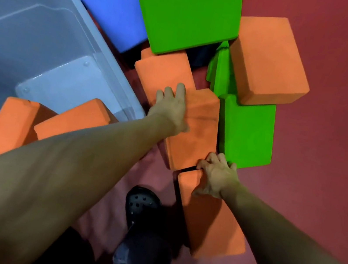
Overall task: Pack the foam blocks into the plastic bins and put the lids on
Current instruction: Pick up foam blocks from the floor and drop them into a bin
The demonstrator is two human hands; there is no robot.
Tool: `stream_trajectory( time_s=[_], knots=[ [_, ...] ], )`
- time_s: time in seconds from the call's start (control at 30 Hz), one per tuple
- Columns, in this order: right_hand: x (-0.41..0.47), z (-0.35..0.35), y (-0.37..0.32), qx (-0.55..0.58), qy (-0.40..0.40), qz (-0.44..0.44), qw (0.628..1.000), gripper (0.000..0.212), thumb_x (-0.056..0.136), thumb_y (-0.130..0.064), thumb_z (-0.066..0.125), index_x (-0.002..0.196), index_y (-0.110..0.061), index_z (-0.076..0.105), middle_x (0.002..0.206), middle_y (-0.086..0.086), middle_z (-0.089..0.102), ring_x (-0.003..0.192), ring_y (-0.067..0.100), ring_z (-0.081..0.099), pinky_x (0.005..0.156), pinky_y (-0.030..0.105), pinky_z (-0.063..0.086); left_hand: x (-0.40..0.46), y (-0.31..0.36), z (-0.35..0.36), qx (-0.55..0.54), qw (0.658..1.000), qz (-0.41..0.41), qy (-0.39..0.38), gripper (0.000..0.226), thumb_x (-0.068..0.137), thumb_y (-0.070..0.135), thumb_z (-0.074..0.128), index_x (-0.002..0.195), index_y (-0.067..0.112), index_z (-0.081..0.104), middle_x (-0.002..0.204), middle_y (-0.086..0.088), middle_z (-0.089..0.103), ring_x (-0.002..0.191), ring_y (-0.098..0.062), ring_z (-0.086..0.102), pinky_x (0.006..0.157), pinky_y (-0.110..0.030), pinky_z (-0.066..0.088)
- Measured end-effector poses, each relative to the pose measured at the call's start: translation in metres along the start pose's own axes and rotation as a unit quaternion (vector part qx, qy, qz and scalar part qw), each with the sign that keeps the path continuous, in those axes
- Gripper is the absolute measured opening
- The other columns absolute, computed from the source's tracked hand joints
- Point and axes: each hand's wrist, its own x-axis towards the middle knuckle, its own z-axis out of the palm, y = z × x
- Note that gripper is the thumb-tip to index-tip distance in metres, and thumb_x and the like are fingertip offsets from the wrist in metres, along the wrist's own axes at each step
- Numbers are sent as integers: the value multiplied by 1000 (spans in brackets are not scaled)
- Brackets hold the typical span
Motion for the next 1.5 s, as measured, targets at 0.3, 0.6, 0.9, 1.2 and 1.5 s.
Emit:
stream_trajectory(
  time_s=[0.3, 0.6, 0.9, 1.2, 1.5],
  knots=[
    [-57, -9, 24, 123, -21, 69, 990, 73, 52, -61, 87, 103, -33, 43, 114, -9, 53, 123, 21, 40, 90, 45, 30, -54, 46, -32, -32, 995, 68, 64, 114, 63, 48, 90, 150, 16, 24, 133, -14, 35, 125, -36, 36, 107, -44, 36],
    [-135, -82, 16, 139, 102, 51, 984, 68, 51, -75, 81, 88, -29, 47, 99, -7, 49, 102, 22, 54, 86, 42, 36, -124, 70, -124, -66, 984, 61, 156, 110, 62, 57, 88, 149, 17, 33, 138, -15, 36, 132, -36, 36, 112, -41, 31],
    [-183, -229, -76, 182, 336, -13, 924, 66, 54, -81, 74, 79, -32, 39, 99, -1, 45, 98, 28, 54, 90, 43, 47, -214, -22, -243, -136, 944, -31, 298, 97, 64, 55, 88, 140, 18, 40, 131, -12, 37, 128, -37, 39, 106, -46, 39],
    [-184, -280, -212, -31, 557, -49, 829, 54, 64, -62, 79, 91, -21, 58, 102, 7, 51, 94, 32, 53, 79, 43, 41, -269, -174, -276, -181, 870, -169, 426, 97, 70, 43, 89, 143, 11, 34, 139, -15, 34, 122, -38, 47, 96, -49, 44],
    [-109, -288, -306, 86, 584, -189, 784, 52, 70, -68, 72, 82, -24, 46, 104, -2, 54, 92, 25, 49, 78, 38, 36, -247, -242, -238, -267, 836, -237, 417, 88, 80, 20, 81, 150, 8, 28, 143, -22, 29, 131, -45, 34, 111, -50, 30]
  ],
)
